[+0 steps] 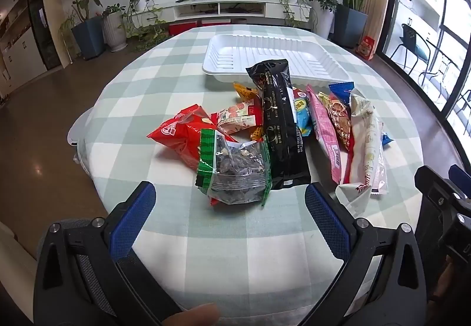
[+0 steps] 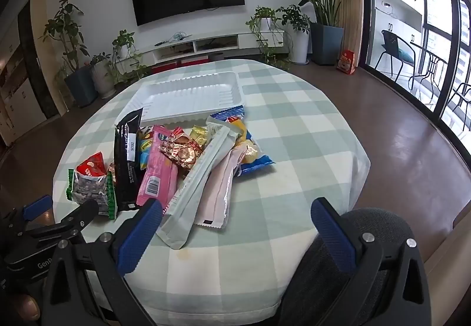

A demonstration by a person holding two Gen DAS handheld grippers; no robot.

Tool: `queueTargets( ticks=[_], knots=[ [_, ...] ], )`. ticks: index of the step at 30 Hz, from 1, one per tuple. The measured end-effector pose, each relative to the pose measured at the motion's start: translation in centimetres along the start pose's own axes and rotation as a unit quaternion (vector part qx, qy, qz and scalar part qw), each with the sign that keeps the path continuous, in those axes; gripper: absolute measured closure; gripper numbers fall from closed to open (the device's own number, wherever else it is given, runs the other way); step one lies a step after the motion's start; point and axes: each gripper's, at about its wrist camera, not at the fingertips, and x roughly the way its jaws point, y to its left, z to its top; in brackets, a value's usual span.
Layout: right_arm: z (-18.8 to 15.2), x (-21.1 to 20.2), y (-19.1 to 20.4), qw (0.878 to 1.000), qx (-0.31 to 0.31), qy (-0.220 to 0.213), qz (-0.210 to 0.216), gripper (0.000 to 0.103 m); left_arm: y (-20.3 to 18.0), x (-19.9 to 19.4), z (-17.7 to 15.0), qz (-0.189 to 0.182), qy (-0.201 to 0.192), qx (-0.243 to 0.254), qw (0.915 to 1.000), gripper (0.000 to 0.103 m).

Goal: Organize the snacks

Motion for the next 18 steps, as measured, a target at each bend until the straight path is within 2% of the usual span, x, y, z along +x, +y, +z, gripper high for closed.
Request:
queueTargets(
  ticks=[10, 18],
  knots=[
    [-0.25, 0.15, -0.2, 1.0, -0.001, 0.005, 0.002, 0.0, 0.19, 0.03, -0.86, 0.002, 0.0, -0.008, 1.0, 0.0],
    [-0.28, 0.63, 0.01, 1.0, -0.001, 0.019, -0.001, 0.0, 0.4, 0.28, -0.19, 0.0, 0.003, -0.004, 1.0, 0.0]
  ],
)
